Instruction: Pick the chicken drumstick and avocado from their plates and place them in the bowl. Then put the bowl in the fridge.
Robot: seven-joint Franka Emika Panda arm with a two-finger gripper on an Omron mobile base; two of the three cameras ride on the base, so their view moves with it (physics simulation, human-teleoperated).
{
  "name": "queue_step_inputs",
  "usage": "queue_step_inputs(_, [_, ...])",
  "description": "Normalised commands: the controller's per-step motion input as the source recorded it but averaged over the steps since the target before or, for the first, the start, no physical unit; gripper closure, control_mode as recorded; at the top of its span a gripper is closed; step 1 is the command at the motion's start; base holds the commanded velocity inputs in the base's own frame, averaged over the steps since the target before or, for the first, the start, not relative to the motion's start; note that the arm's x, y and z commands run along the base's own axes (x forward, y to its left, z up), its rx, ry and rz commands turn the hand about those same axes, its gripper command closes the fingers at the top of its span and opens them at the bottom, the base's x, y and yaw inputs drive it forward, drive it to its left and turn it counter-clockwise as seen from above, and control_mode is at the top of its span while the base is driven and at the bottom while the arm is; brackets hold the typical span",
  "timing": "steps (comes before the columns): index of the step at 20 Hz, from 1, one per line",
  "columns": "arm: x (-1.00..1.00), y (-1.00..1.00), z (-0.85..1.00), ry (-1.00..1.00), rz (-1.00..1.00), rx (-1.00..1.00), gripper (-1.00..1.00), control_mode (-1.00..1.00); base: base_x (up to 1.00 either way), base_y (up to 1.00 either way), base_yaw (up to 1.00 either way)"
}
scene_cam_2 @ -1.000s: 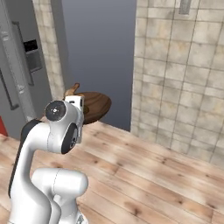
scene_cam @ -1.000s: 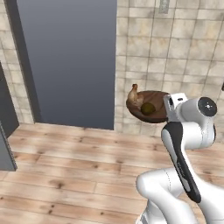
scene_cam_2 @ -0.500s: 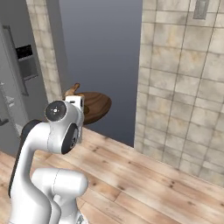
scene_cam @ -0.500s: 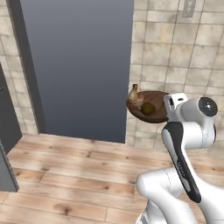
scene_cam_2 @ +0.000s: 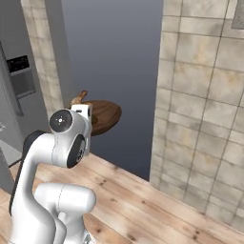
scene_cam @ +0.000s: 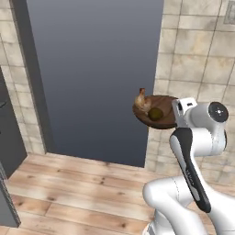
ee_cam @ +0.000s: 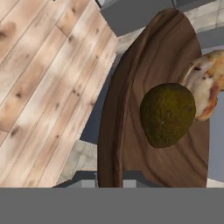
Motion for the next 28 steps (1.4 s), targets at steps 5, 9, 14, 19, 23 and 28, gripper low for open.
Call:
queue_step_inputs(5, [0.00,0.00,0.00,0.00,0.00,0.00,1.00,1.00,0.84,0.02,0.32])
queue_step_inputs(9, [0.00,0.00,0.00,0.00,0.00,0.00,1.00,1.00,0.77,0.01,0.41])
queue_step_inputs(14, [0.00,0.00,0.00,0.00,0.00,0.00,1.00,1.00,0.76,0.01,0.42])
queue_step_inputs(19, [0.00,0.00,0.00,0.00,0.00,0.00,1.00,1.00,0.76,0.02,0.42])
queue_step_inputs(23, [0.00,0.00,0.00,0.00,0.00,0.00,1.00,1.00,0.76,0.02,0.42])
queue_step_inputs(28, [0.00,0.00,0.00,0.00,0.00,0.00,1.00,1.00,0.73,0.00,0.45])
